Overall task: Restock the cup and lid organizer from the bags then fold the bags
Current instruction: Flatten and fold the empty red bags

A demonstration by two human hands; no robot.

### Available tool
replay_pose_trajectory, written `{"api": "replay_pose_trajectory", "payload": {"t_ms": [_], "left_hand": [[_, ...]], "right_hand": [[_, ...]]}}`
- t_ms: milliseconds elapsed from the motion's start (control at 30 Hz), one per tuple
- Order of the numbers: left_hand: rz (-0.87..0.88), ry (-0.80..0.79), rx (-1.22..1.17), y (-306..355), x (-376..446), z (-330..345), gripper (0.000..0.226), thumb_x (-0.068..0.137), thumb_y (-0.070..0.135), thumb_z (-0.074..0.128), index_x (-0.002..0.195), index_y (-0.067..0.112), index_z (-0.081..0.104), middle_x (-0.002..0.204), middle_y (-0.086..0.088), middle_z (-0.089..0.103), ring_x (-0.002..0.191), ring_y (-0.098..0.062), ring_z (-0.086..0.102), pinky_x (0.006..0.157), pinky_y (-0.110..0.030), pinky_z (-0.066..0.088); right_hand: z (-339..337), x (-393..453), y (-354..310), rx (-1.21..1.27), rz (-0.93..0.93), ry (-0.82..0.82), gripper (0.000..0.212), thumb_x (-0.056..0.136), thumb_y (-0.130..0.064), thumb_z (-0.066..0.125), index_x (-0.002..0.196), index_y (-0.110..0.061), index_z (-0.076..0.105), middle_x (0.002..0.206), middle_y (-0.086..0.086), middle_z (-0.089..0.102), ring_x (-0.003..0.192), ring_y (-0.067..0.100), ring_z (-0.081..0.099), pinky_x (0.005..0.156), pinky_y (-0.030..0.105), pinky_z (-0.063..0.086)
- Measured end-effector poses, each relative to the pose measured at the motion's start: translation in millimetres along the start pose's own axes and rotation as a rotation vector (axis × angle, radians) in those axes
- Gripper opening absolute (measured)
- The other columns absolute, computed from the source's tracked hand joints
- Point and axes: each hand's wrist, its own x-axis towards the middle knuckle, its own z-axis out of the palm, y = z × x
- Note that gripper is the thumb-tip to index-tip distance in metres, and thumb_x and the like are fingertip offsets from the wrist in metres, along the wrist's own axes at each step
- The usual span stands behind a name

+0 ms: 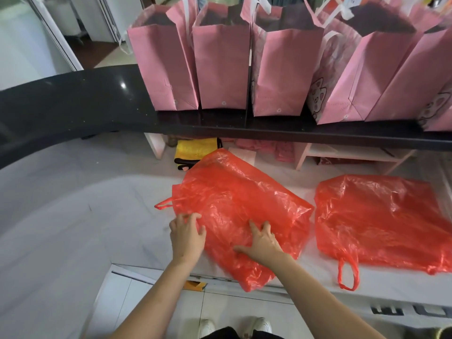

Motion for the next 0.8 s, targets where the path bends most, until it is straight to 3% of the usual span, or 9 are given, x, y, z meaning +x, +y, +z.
{"api": "replay_pose_trajectory", "payload": {"t_ms": [67,133,200,267,333,400,567,700,800], "left_hand": [[-0.038,-0.102,-0.027,-0.9,-7.6,5.4,0.034,0.095,0.035,0.068,0.126,0.023,0.06,0.127,-0.011,0.058,0.12,-0.035,0.047,0.097,-0.045,0.046],[-0.117,-0.169,-0.113,-3.8,-14.2,12.3,0.053,0.094,0.045,0.067,0.137,0.019,0.05,0.133,-0.014,0.054,0.126,-0.035,0.047,0.102,-0.047,0.045],[-0.17,-0.19,-0.206,-6.2,-19.8,15.8,0.08,0.091,0.054,0.068,0.153,0.02,0.03,0.132,-0.015,0.053,0.126,-0.035,0.05,0.104,-0.05,0.045],[-0.231,-0.219,-0.297,-9.1,-24.0,18.1,0.102,0.087,0.057,0.069,0.161,0.035,0.003,0.121,-0.014,0.053,0.115,-0.031,0.052,0.103,-0.049,0.047],[-0.285,-0.25,-0.335,-12.8,-27.3,19.7,0.109,0.081,0.063,0.07,0.159,0.045,-0.004,0.116,-0.01,0.057,0.11,-0.029,0.056,0.102,-0.047,0.05],[-0.343,-0.299,-0.391,-15.0,-28.0,21.3,0.103,0.076,0.068,0.072,0.157,0.039,0.015,0.123,-0.004,0.065,0.113,-0.026,0.063,0.103,-0.048,0.053],[-0.485,-0.399,-0.645,-7.2,-29.7,23.2,0.092,0.072,0.044,0.085,0.148,0.027,0.037,0.129,0.003,0.068,0.116,-0.02,0.066,0.108,-0.048,0.051],[-0.491,-0.429,-0.688,4.2,-31.6,25.6,0.055,0.074,0.028,0.085,0.124,0.021,0.064,0.109,0.002,0.074,0.106,-0.02,0.069,0.102,-0.044,0.054],[-0.448,-0.4,-0.717,9.4,-29.5,18.0,0.032,0.086,0.016,0.079,0.112,0.026,0.063,0.102,0.006,0.071,0.098,-0.021,0.068,0.096,-0.043,0.055]], "right_hand": [[-4.5,0.3,-7.6,0.087,-0.027,-0.047,0.111,0.081,-0.081,0.063,0.165,-0.027,0.016,0.163,0.022,0.016,0.141,0.046,0.043,0.115,0.05,0.043],[-13.8,-3.0,-13.5,0.152,-0.12,0.015,0.082,0.09,-0.063,0.066,0.156,-0.02,0.041,0.145,0.018,0.048,0.128,0.036,0.057,0.107,0.043,0.05],[-25.3,-6.4,-16.5,0.246,-0.257,0.264,0.038,0.096,-0.037,0.066,0.127,-0.016,0.068,0.112,0.006,0.068,0.103,0.025,0.067,0.09,0.04,0.057],[-40.3,-7.1,-15.5,0.258,-0.371,0.586,0.011,0.095,-0.021,0.067,0.102,-0.015,0.073,0.092,0.0,0.065,0.087,0.021,0.063,0.074,0.04,0.056],[-57.3,-3.5,-12.5,0.19,-0.402,0.838,0.007,0.093,-0.018,0.07,0.099,-0.014,0.072,0.094,0.001,0.064,0.091,0.024,0.06,0.072,0.04,0.052],[-72.0,3.8,-5.7,0.122,-0.331,0.945,0.016,0.093,-0.021,0.071,0.107,-0.015,0.071,0.104,0.004,0.063,0.099,0.029,0.059,0.082,0.044,0.049],[-83.3,20.0,27.3,0.146,-0.034,0.645,0.047,0.101,-0.042,0.057,0.143,-0.021,0.051,0.139,0.01,0.056,0.125,0.037,0.055,0.103,0.053,0.042],[-71.8,15.7,44.7,0.084,0.054,0.436,0.056,0.101,-0.054,0.047,0.149,-0.026,0.043,0.135,0.011,0.059,0.122,0.037,0.058,0.102,0.052,0.044],[-57.1,5.4,52.5,0.032,0.071,0.396,0.064,0.099,-0.059,0.047,0.155,-0.032,0.033,0.134,0.01,0.059,0.124,0.036,0.056,0.103,0.051,0.043]]}}
